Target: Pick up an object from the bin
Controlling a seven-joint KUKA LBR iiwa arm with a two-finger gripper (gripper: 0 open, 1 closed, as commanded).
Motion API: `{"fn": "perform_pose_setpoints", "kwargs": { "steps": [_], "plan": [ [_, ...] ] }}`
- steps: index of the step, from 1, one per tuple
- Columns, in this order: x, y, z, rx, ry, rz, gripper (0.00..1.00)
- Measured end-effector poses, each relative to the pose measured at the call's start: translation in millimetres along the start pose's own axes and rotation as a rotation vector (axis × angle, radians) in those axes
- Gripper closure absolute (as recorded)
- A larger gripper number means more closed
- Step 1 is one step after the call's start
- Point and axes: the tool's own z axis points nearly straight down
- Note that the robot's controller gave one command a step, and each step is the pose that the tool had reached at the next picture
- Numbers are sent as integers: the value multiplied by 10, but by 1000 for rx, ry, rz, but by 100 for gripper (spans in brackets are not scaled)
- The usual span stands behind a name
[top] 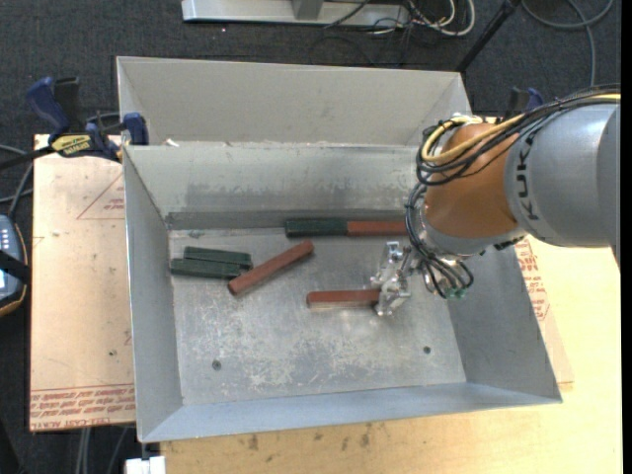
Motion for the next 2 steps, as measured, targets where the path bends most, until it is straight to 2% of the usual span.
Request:
{"fn": "perform_pose_setpoints", "kwargs": {
  "steps": [1,2],
  "plan": [
    [0,0,0,0,0,0,100],
    [14,37,-1605,0,13,102,100]
  ]
}}
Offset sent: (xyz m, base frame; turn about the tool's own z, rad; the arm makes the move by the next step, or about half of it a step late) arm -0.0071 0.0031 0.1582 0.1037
